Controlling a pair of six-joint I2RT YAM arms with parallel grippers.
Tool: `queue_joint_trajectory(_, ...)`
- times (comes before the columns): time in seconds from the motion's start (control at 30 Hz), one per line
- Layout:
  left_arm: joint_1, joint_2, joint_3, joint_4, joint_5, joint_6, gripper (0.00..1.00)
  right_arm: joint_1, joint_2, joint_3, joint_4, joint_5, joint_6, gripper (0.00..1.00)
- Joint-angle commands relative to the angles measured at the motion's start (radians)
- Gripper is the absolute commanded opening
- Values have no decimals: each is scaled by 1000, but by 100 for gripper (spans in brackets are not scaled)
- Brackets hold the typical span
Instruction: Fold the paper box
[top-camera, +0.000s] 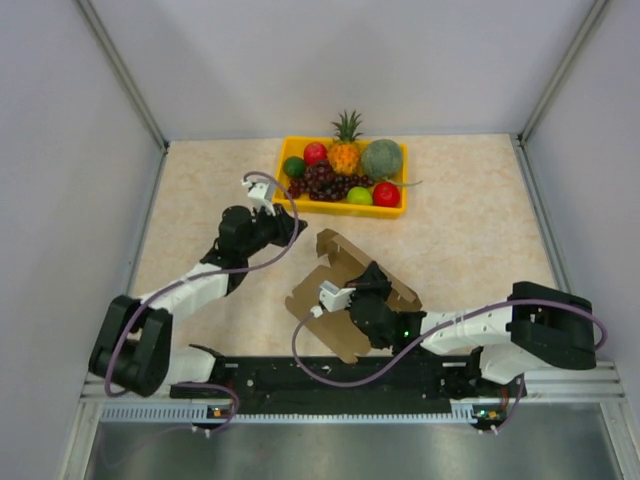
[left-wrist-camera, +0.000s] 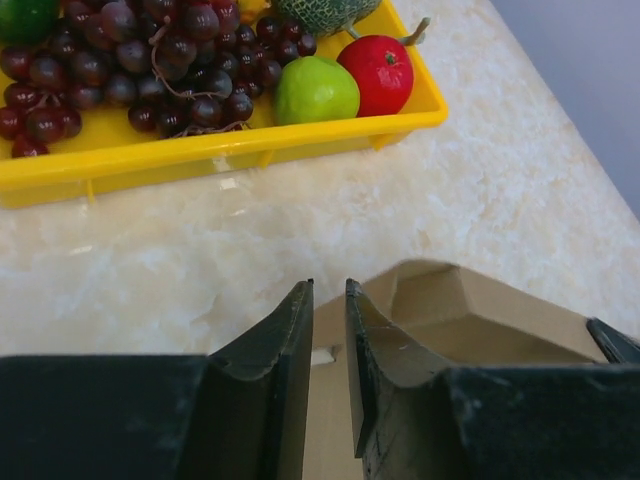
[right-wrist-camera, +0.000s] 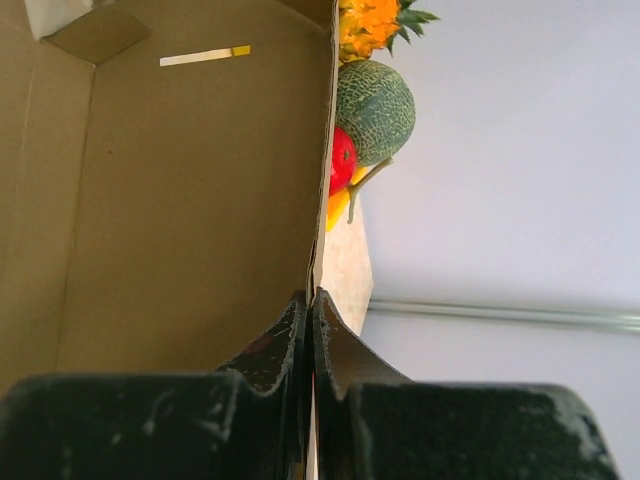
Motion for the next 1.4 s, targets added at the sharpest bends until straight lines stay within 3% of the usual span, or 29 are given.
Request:
queue_joint_trajectory(0.0,5,195,166,-64,61,42,23,21,-18,-65,-88,-105,63,0)
queue_joint_trajectory(0.13,6,375,246,50,109,64,22,21,-41,-70,-97,-126,72,0)
queue_joint_trajectory(0.27,9,571,345,128,342,59,22,21,-55,-70,-108,-134,78,0)
queue_joint_trajectory(0.37,6,606,324,292,415,13,21,21,-79,-73,-116,-142,80,0)
queue_joint_trajectory(0.67,0,551,151,530,524,-20,14,21,-78,-76,-105,-151,78,0)
queue_joint_trajectory(0.87,-7,518,70,556,533,-19,15,21,-70,-77,-96,-162,78,0)
queue_joint_trajectory(0.97,-15,496,43,578,525,-22,19,21,-70,-77,-102,-163,78,0)
queue_joint_trajectory(1.13,-43,467,-18,674,476,-24,36,21,-88,-74,-139,-186,101,0)
queue_joint_trajectory(1.37,-54,475,-53,703,456,7,41,19,-136,-77,-183,-240,146,0)
